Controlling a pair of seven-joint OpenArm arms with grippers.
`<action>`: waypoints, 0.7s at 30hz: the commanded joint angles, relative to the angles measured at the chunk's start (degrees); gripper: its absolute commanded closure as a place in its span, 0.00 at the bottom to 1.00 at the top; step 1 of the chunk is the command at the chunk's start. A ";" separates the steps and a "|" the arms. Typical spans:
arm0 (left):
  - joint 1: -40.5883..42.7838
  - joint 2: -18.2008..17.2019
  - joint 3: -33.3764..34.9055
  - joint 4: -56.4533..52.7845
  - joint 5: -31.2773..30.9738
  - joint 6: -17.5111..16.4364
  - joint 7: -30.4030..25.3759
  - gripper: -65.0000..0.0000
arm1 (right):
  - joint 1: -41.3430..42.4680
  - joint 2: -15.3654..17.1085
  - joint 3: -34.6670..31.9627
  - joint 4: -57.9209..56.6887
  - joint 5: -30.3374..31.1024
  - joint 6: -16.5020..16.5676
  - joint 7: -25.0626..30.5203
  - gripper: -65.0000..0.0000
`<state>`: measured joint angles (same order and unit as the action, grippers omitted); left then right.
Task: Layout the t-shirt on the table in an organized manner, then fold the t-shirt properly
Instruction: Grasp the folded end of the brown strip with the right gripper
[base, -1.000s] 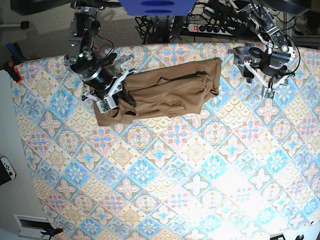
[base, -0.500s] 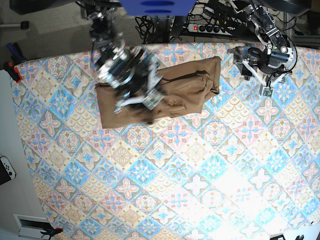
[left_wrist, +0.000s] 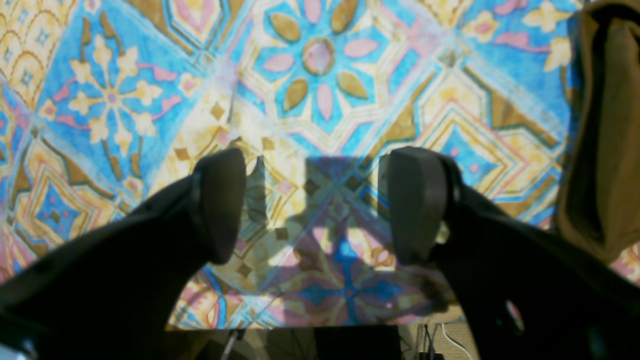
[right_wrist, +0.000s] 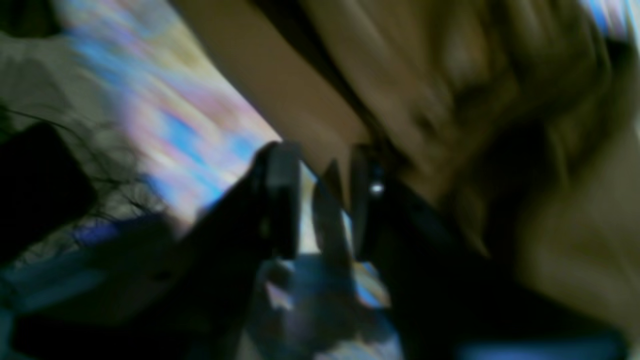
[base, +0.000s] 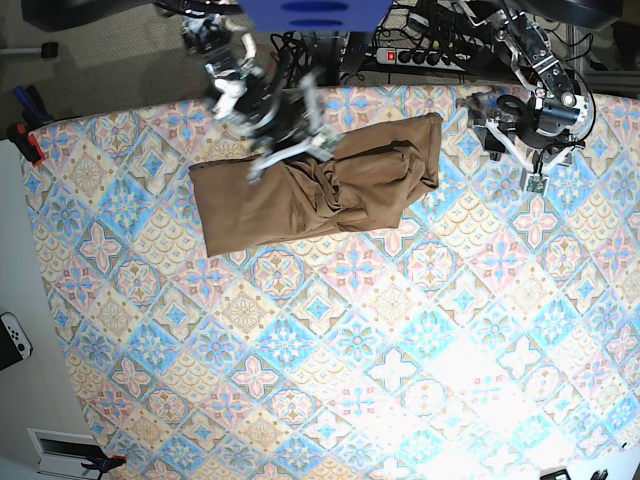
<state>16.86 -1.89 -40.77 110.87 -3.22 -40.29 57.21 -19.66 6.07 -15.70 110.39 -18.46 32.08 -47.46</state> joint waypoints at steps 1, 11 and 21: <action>-0.20 -0.35 -0.06 0.82 -0.51 0.29 -0.81 0.34 | 0.54 -0.57 -0.43 2.01 1.01 -0.21 1.88 0.95; -0.29 -0.35 -0.06 0.82 -0.51 0.29 -0.81 0.34 | -1.22 -3.74 -4.82 2.36 0.92 -0.29 11.64 1.00; -3.10 0.35 0.03 -1.73 4.94 0.29 -0.81 0.34 | -2.98 -7.52 0.80 2.45 1.01 -3.55 23.33 1.00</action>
<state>14.26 -1.17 -40.66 108.18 2.02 -40.27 57.41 -22.61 -1.02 -14.55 111.61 -18.44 28.34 -25.78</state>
